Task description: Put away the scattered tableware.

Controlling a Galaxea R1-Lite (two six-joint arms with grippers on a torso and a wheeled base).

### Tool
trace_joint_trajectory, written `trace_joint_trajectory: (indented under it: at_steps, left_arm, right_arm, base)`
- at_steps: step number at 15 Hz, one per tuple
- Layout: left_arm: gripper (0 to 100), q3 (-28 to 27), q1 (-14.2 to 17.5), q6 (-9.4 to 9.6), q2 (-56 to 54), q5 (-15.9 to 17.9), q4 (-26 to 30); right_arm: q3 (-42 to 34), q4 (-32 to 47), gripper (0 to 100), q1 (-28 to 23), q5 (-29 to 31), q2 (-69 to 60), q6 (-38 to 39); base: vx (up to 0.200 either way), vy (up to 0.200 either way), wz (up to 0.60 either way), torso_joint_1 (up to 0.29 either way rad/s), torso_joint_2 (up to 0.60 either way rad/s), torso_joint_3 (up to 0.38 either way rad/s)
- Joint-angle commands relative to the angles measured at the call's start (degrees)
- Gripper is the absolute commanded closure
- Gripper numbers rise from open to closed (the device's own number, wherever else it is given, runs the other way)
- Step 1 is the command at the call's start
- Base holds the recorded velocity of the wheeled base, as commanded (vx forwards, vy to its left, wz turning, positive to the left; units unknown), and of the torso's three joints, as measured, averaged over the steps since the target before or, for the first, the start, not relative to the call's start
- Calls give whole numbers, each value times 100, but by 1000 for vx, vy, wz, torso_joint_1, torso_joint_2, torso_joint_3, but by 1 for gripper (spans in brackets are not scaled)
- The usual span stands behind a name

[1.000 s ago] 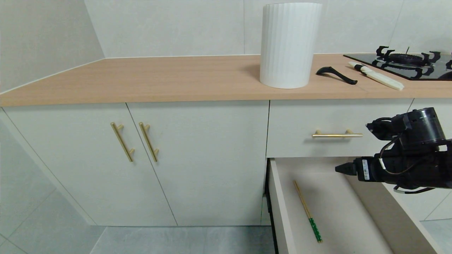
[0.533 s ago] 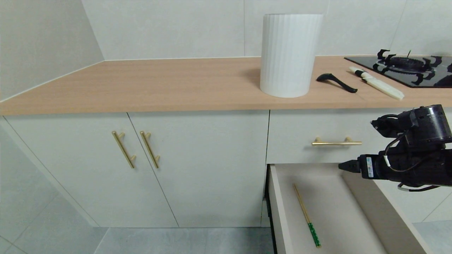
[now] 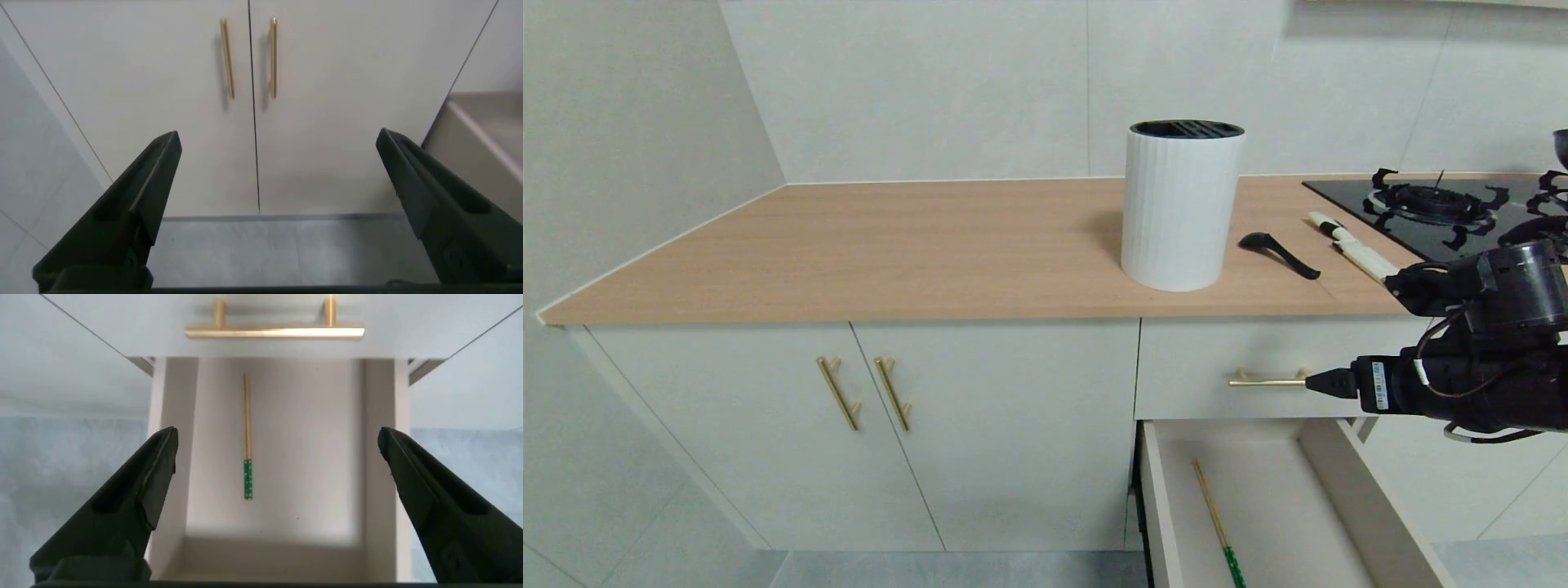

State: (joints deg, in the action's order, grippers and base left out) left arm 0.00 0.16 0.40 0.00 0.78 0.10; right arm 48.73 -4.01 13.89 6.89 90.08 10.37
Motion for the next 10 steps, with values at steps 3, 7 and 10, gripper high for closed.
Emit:
trace_joint_trajectory:
  at_steps: [3,7,10]
  left_arm:
    - [0,0,2,4,9,1,-1]
    - [0,0,2,4,9,1,-1]
    - [0,0,2,-5,9,-8,-1]
  right_arm:
    - [-3,-3,0,0,6,19,0]
    - [-3,6,0,0,-3,28,0]
    - [-12,6,0,0,-3,28,-18]
  base:
    - [0,0,0,198,-492,-286]
    - [0,0,0,212,-502,-293]
    - [0,0,0,121,-289,-160]
